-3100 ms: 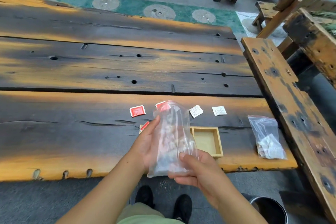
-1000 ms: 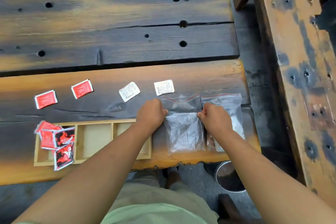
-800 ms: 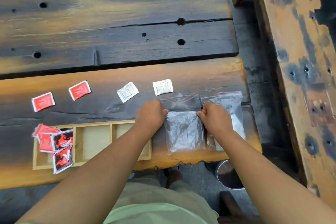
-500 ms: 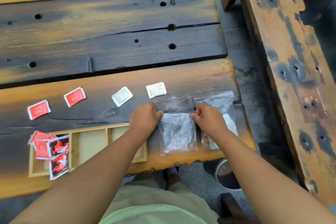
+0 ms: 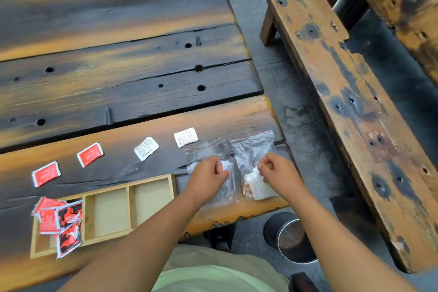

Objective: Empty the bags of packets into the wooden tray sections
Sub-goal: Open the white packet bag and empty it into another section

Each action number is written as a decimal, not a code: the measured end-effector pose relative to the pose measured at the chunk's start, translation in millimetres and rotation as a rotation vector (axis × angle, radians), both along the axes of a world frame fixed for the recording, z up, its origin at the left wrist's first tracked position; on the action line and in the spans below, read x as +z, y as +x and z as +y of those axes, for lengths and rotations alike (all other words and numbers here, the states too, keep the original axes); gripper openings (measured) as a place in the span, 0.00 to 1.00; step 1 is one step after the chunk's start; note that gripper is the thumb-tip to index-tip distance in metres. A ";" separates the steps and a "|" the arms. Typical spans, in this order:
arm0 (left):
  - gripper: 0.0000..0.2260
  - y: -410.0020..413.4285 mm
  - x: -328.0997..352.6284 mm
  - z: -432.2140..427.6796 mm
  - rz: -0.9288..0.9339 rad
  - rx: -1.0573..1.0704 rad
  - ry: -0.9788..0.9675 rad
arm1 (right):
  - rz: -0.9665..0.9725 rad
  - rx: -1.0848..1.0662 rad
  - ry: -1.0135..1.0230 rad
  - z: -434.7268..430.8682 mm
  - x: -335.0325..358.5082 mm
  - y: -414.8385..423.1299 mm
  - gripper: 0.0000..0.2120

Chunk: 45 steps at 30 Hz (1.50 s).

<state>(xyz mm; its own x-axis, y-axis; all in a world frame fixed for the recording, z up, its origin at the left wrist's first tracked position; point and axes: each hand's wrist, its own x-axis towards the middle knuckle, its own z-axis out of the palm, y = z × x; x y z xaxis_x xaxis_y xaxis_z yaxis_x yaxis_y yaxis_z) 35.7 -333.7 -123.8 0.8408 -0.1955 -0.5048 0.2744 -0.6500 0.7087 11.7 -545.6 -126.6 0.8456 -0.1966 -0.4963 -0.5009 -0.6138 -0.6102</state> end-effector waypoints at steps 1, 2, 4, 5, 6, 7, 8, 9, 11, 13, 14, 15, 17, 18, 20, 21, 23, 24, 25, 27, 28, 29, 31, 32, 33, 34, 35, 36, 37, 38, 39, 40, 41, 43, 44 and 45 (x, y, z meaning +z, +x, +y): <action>0.11 -3.0 0.7 -7.7 0.031 0.009 -0.029 | 0.004 -0.027 0.002 -5.4 0.7 -3.7 0.08; 0.09 -5.5 0.5 -15.4 0.071 0.022 -0.070 | 0.009 -0.053 -0.004 -11.2 -0.2 -7.4 0.07; 0.08 -7.5 -0.2 -29.0 0.153 0.043 -0.130 | 0.014 -0.095 -0.028 -21.0 -3.3 -13.7 0.07; 0.10 -7.5 -1.7 -34.8 0.185 0.044 -0.134 | 0.017 -0.104 -0.047 -24.9 -4.7 -16.1 0.05; 0.11 -7.4 -3.8 -40.5 0.214 0.038 -0.132 | 0.020 -0.114 -0.069 -29.1 -8.0 -18.2 0.03; 0.11 -7.4 -5.7 -45.8 0.237 0.016 -0.113 | 0.024 -0.127 -0.087 -32.7 -10.8 -19.8 0.02; 0.11 -7.2 -9.0 -50.1 0.243 -0.021 -0.074 | 0.034 -0.142 -0.102 -36.1 -15.4 -21.0 0.04; 0.11 -7.7 -8.9 -54.2 0.240 -0.071 -0.022 | 0.055 -0.147 -0.109 -38.5 -18.5 -22.6 0.06; 0.12 -7.5 -6.6 -63.0 0.243 -0.128 0.057 | 0.100 -0.155 -0.096 -40.6 -23.6 -25.9 0.09; 0.13 -7.1 -5.0 -71.0 0.278 -0.132 0.089 | 0.116 -0.172 -0.072 -39.7 -27.9 -28.4 0.13; 0.14 -6.8 -3.4 -75.0 0.305 -0.113 0.095 | 0.120 -0.186 -0.059 -39.0 -29.4 -28.4 0.15; 0.16 -6.4 -3.3 -78.6 0.339 -0.071 0.084 | 0.130 -0.198 -0.043 -38.3 -29.8 -28.0 0.16; 0.20 -6.0 -5.3 -85.4 0.397 0.034 0.027 | 0.169 -0.229 0.006 -38.4 -31.7 -28.0 0.17; 0.20 -6.1 -6.5 -88.8 0.413 0.091 -0.013 | 0.187 -0.263 0.040 -40.1 -35.1 -29.1 0.17; 0.20 -8.8 -6.5 -95.2 0.419 0.175 -0.067 | 0.218 -0.384 0.155 -43.4 -37.9 -33.0 0.18; 0.19 -10.5 -7.8 -97.3 0.413 0.202 -0.081 | 0.233 -0.461 0.227 -44.8 -38.6 -35.8 0.21; 0.16 -14.2 -9.8 -100.8 0.384 0.243 -0.103 | 0.247 -0.599 0.365 -45.6 -36.0 -42.4 0.25; 0.15 -15.7 -9.1 -102.2 0.367 0.256 -0.105 | 0.243 -0.639 0.431 -46.2 -35.6 -45.7 0.23; 0.15 -17.5 -8.7 -103.0 0.363 0.266 -0.111 | 0.242 -0.653 0.483 -47.0 -33.4 -49.1 0.20; 0.18 -19.5 -5.7 -101.8 0.391 0.268 -0.146 | 0.232 -0.645 0.565 -46.2 -21.1 -54.0 0.10; 0.20 -20.1 -2.7 -100.0 0.401 0.265 -0.164 | 0.214 -0.641 0.599 -46.1 -16.2 -56.0 0.06; 0.20 -20.2 0.5 -97.0 0.409 0.265 -0.185 | 0.202 -0.638 0.634 -45.8 -10.6 -57.4 0.04; 0.17 -20.7 9.1 -86.0 0.401 0.286 -0.247 | 0.174 -0.611 0.680 -41.0 0.5 -57.1 0.07; 0.15 -21.7 14.6 -78.4 0.385 0.306 -0.282 | 0.168 -0.592 0.685 -36.9 3.7 -56.0 0.11; 0.14 -22.5 18.6 -70.1 0.369 0.326 -0.315 | 0.161 -0.571 0.683 -31.9 6.4 -54.2 0.13; 0.16 -23.6 22.2 -61.1 0.348 0.344 -0.350 | 0.149 -0.553 0.676 -26.0 9.7 -52.1 0.13; 0.18 -24.9 24.7 -52.0 0.327 0.360 -0.372 | 0.133 -0.532 0.674 -19.8 14.8 -50.3 0.12; 0.20 -26.4 27.3 -42.9 0.303 0.370 -0.393 | 0.116 -0.510 0.684 -13.6 17.1 -48.8 0.12; 0.21 -27.9 30.2 -33.6 0.282 0.379 -0.410 | 0.103 -0.492 0.690 -7.1 18.8 -46.9 0.12; 0.22 -30.4 33.8 -23.8 0.261 0.386 -0.432 | 0.095 -0.470 0.691 1.2 22.7 -46.0 0.11; 0.22 -33.4 36.6 -12.6 0.243 0.396 -0.449 | 0.087 -0.443 0.689 10.0 25.0 -45.1 0.12; 0.23 -37.4 40.7 -1.5 0.229 0.398 -0.463 | 0.082 -0.420 0.688 19.7 25.6 -44.2 0.12; 0.24 -41.9 42.8 10.4 0.222 0.407 -0.476 | 0.078 -0.394 0.694 30.3 26.9 -43.7 0.13; 0.26 -52.0 46.4 36.3 0.217 0.437 -0.522 | 0.070 -0.330 0.702 54.1 29.2 -43.5 0.14; 0.27 -57.2 48.2 49.9 0.215 0.460 -0.546 | 0.068 -0.292 0.705 67.5 32.8 -44.2 0.14; 0.26 -62.6 50.7 63.8 0.221 0.491 -0.571 | 0.070 -0.258 0.713 80.1 34.9 -45.7 0.14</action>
<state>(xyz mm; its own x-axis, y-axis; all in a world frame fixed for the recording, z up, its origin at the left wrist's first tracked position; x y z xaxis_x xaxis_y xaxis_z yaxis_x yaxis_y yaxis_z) -26.8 -269.9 -73.1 0.7900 -0.1074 -0.6036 0.6095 0.0304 0.7922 -34.0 -465.5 -91.7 0.7780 0.0049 -0.6283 -0.6274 0.0588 -0.7765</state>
